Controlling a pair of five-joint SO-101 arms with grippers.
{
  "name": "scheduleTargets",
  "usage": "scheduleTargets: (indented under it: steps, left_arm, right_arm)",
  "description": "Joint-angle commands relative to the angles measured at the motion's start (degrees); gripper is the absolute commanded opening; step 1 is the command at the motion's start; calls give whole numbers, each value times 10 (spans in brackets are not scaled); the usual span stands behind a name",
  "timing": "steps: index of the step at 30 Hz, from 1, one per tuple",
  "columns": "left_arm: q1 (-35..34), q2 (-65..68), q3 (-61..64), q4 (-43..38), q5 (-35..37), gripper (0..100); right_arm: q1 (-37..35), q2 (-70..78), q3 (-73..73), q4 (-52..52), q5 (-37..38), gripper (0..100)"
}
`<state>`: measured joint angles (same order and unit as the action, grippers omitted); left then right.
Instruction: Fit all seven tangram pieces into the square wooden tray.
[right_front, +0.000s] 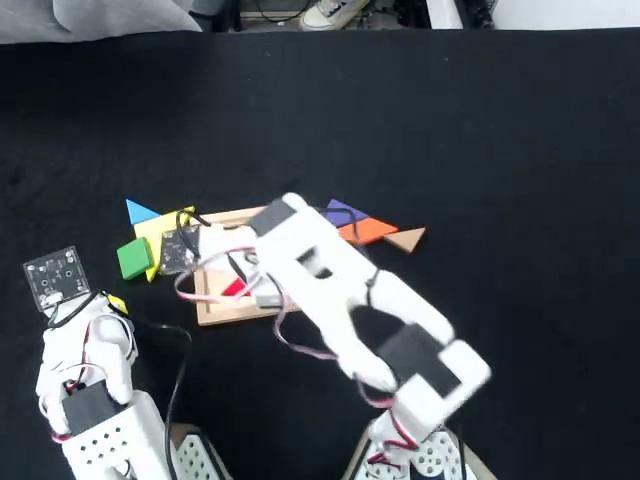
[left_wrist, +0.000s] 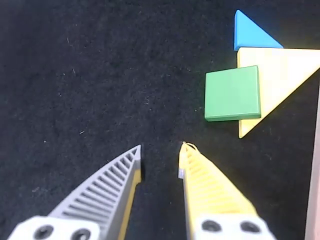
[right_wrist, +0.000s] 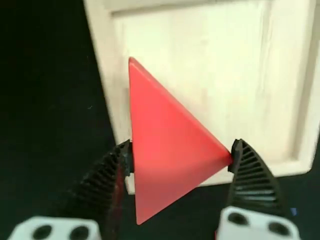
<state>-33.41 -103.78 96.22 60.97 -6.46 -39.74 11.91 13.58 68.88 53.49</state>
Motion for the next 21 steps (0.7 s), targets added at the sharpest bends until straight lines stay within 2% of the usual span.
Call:
scheduleTargets:
  steps: [1,9,14,21]
  left_arm:
    - [-7,-5,12,-11,-1,134]
    - [-7,-5,12,-10,-1,134]
    - [-7,-5,12,-10,-1,134]
    - [-7,-5,12,-10,-1,134]
  right_arm:
    - [-10,51,-94,8,8,251]
    - [-18,101,-161,71,8,251]
    - [-43,104,-160,67,7,254]
    - [-42,105,-145,58,8,255]
